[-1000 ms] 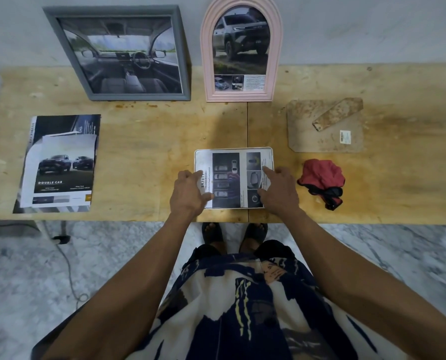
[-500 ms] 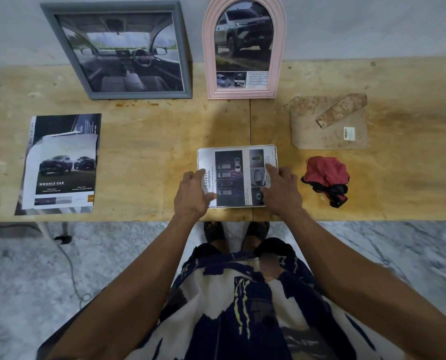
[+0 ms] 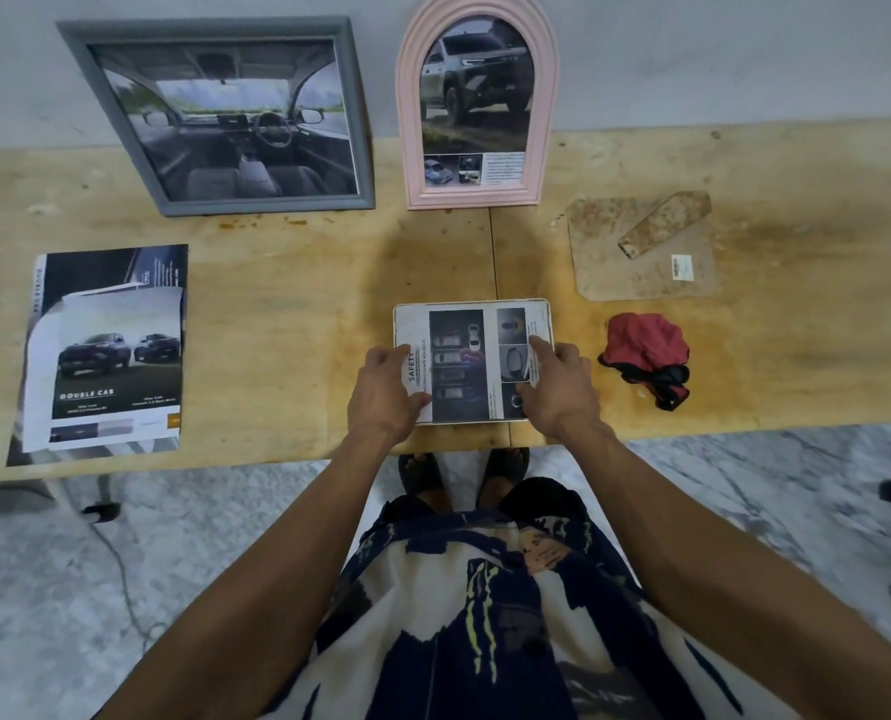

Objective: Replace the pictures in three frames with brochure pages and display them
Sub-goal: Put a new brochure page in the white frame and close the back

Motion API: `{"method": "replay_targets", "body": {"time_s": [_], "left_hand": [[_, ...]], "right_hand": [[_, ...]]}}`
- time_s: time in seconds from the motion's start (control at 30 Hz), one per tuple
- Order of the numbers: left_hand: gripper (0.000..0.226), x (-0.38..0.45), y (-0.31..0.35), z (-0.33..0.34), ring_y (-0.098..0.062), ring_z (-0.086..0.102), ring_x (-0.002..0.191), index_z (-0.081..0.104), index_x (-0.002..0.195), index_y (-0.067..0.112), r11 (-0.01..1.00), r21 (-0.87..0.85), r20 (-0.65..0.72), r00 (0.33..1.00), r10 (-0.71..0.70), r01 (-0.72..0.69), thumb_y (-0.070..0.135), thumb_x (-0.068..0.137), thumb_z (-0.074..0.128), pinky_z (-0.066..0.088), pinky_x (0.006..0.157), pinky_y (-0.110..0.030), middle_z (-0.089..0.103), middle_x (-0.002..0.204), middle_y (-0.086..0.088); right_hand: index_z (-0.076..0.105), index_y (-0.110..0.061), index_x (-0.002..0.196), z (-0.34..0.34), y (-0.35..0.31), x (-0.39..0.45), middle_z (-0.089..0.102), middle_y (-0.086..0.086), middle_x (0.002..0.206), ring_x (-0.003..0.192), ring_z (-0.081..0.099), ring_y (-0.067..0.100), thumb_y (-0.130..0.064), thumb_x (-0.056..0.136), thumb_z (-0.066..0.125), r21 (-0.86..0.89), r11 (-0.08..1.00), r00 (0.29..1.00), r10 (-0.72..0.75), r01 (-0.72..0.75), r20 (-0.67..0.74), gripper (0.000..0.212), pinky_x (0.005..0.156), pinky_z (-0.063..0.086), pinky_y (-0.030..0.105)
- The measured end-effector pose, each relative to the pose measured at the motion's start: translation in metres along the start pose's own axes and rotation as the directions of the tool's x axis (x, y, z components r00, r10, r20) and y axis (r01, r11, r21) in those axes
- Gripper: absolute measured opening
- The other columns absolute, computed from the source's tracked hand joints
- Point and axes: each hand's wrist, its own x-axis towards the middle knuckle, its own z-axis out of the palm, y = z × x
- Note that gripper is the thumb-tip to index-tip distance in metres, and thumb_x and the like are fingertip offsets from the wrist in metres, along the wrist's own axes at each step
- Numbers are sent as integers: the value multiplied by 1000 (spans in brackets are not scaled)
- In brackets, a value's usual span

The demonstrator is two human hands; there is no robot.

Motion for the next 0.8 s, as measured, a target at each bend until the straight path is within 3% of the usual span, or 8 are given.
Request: {"method": "replay_targets", "body": {"time_s": [0.1,0.2,0.47,0.6,0.73,0.8], "left_hand": [[78,3,1,-5,-24,49,126,37,148,22,1000,7,-7,1000,-12,12,41,83,75,53,92,-45,37,146,-3],[78,9,11,-11,-27,44,128,37,147,21,999,32,-66,998,-16,18,49,83,71,52,91,-47,38,143,-7],[65,34,92,-4,-28,41,132,44,144,15,988,-66,-124,984,130,-139,34,87,70,42,101,-40,41,145,-11],[62,55,145,15,-29,43,133,47,142,13,983,-77,-102,982,157,-165,36,89,69,41,105,-42,46,144,-10],[63,79,200,32,-29,51,127,48,142,12,995,-66,-48,996,74,-77,36,89,70,47,100,-37,52,139,-10],[67,90,224,42,-30,55,123,49,141,11,993,-109,-17,999,43,-44,37,84,73,52,98,-39,54,137,-12]], "right_hand": [[23,-25,152,-3,1,-1,34,11,144,131,33,31,-26,92,62,95,995,999,15,-12,-33,72,102,42,49],[30,-21,149,-11,3,0,43,15,134,121,41,32,-24,90,60,168,985,993,-23,42,-117,66,97,44,43],[43,-15,143,-60,28,34,56,15,125,113,56,31,-19,88,60,331,944,961,101,-10,-259,58,92,49,38],[48,-14,140,-96,59,60,59,12,122,111,57,27,-16,89,58,403,915,941,153,-20,-301,52,88,44,31],[51,-12,135,-131,101,96,60,13,119,111,58,28,-17,88,59,424,905,940,179,-42,-289,48,84,40,26],[51,-12,136,-146,121,114,58,14,124,114,56,29,-19,90,59,437,896,942,210,-79,-261,47,87,42,31]]}}
